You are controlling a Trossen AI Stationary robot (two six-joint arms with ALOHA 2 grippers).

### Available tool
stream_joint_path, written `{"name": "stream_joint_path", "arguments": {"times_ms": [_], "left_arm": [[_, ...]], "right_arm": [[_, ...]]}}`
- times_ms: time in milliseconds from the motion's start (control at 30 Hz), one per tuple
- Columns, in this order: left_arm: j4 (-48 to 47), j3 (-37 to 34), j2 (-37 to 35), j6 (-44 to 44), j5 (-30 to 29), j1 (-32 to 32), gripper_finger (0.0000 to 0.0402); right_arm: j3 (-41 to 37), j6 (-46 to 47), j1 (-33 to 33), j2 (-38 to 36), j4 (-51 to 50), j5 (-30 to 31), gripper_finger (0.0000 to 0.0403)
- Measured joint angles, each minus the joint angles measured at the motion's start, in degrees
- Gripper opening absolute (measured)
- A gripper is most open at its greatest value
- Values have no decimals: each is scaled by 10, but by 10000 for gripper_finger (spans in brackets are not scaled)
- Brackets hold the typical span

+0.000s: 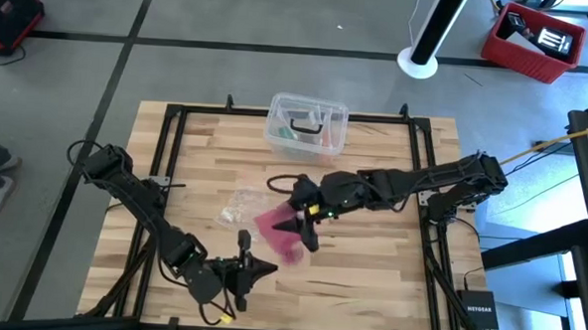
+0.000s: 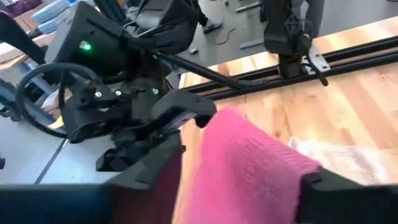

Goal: Roll bandage
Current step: Roll the pink bandage

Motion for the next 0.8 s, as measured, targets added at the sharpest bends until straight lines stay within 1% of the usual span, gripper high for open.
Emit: {"name": "stream_joint_path", "arguments": {"times_ms": [133,300,400,500,667,800], "left_arm": [[0,0,0,-9,-1,-1,1],[-1,0,0,-17,-1,-2,0],[-1,0,0,-24,-1,-2,0],[-5,0,1,-40,-1,-2,0],[-13,1,1,-52,-1,-3,0],[-15,1,1,-57,-1,-3,0]], "right_arm": [[0,0,-2,0,1,7,250],[0,17,-1,0,2,37,286],[0,17,-1,0,2,37,295],[0,27,-1,-2,-2,32,296],[-1,76,-1,-18,-8,-26,296],[-1,94,-1,-40,-33,-53,296]]}}
